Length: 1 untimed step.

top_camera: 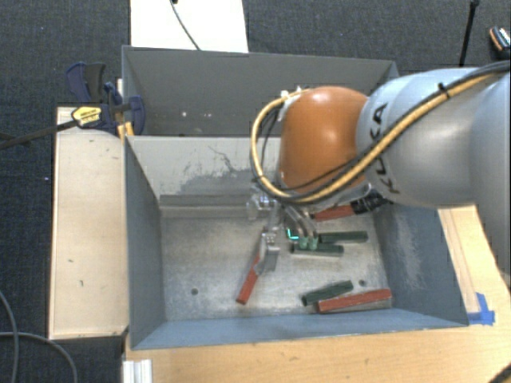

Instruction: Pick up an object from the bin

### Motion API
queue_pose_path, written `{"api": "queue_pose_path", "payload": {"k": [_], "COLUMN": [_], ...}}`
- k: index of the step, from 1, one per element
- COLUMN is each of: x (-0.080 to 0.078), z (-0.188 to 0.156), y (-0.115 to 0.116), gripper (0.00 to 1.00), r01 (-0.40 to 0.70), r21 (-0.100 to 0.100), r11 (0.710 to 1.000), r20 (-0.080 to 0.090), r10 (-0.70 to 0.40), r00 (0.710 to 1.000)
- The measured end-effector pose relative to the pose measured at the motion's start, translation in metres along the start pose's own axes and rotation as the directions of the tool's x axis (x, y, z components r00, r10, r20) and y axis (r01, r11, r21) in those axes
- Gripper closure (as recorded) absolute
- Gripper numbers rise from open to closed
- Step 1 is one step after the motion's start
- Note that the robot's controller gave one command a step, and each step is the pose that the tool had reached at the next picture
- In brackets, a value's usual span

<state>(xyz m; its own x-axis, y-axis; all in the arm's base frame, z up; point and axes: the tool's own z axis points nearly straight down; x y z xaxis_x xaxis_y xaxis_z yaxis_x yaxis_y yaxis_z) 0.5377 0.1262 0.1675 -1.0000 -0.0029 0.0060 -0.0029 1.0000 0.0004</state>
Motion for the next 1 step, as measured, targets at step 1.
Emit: {"api": "queue_pose_path", "payload": {"k": [1], "x": [0.0124], "z": [0.1005], "y": [-0.0636], "gripper": [0.0], "r01": [0.009], "r21": [0.001], "r11": [1.0], "r20": [0.005], "r10": [-0.009], "r00": [1.0]}}
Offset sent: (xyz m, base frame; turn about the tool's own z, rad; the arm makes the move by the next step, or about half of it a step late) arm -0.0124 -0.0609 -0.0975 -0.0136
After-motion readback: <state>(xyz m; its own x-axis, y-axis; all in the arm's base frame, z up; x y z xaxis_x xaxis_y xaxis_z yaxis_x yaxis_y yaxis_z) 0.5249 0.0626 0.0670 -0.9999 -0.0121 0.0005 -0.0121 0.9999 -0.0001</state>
